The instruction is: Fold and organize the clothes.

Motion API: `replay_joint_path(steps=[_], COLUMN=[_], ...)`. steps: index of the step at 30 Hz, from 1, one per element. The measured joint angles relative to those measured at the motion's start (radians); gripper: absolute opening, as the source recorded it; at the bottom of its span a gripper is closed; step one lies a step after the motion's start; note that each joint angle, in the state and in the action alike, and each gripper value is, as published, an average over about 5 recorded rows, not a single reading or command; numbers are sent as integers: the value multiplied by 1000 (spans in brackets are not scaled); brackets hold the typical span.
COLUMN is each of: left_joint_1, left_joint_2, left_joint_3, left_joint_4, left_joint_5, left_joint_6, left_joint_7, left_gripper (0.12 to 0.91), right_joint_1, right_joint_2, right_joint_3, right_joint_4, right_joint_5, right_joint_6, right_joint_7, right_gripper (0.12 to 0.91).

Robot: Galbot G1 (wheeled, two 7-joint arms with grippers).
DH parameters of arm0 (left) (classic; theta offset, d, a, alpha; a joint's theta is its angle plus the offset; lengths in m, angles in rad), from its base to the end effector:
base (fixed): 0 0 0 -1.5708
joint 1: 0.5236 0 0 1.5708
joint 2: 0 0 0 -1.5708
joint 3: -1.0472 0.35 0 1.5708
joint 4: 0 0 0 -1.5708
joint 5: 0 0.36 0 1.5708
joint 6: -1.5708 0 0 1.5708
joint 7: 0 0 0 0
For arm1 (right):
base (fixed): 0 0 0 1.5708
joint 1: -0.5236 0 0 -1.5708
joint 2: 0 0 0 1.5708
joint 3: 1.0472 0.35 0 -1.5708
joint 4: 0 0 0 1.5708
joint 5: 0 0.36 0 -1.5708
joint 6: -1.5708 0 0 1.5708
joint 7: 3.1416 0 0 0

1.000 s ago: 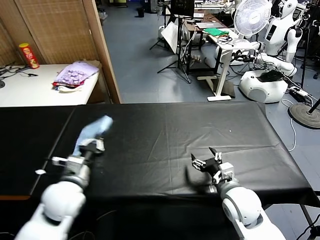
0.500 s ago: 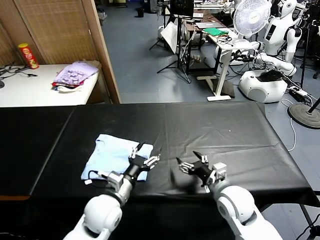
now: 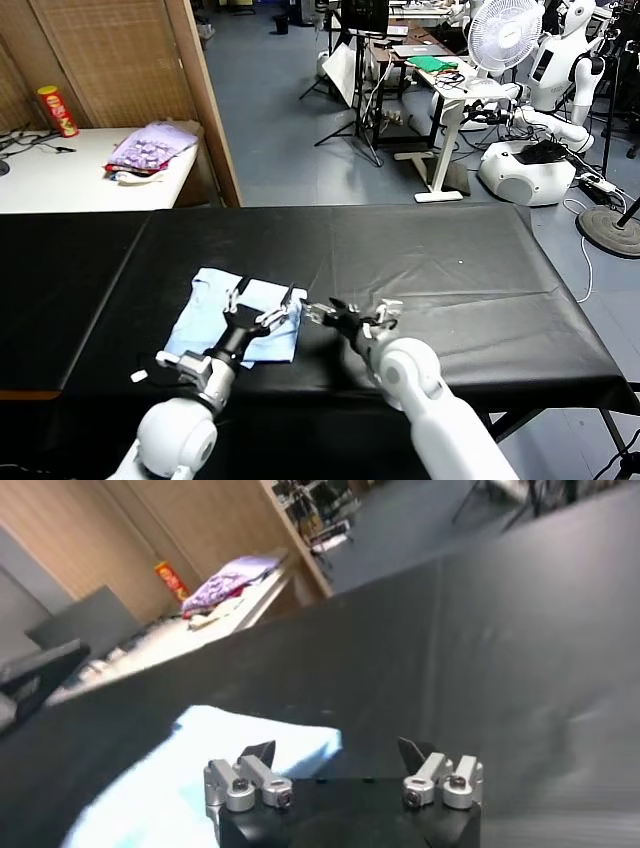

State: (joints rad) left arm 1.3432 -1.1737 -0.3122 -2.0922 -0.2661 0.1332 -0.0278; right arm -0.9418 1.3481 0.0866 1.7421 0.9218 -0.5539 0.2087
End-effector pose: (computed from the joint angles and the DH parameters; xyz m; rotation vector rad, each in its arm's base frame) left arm 0.2386 0.0056 -0.2638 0.5292 3.0958 0.0660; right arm 0.3527 0.0827 -0.2791 0.6329 -2.4319 -0.6218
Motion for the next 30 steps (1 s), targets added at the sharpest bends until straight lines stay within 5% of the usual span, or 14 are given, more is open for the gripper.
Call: replay_joint_path(steps=[10, 13, 18, 23, 30], left_joint_1=[53, 63, 73, 82, 96], left_joint_2=[-2, -3, -8, -18, -26], left_joint_3=[-49, -59, -68, -71, -83], left_joint_4=[-5, -5, -5, 1, 16], left_joint_5=[-1, -2, -2, -1, -3], left_joint_6=[-20, -23, -28, -34, -40], left_joint_7=[-3, -4, -6, -8, -18], left_gripper=[798, 798, 798, 798, 798], right_joint_1=[64, 80, 105, 125, 152], right_joint_2=[89, 101, 107, 93, 34], right_joint_3=[-11, -16, -21, -43, -84], right_joint_4=[-115, -142, -182, -225, -287], right_joint_5=[65, 69, 46, -108, -556], right_joint_6=[-2, -4, 0, 72, 273], right_joint_7=[52, 52, 35, -67, -259], right_gripper=[729, 637, 368, 148, 124])
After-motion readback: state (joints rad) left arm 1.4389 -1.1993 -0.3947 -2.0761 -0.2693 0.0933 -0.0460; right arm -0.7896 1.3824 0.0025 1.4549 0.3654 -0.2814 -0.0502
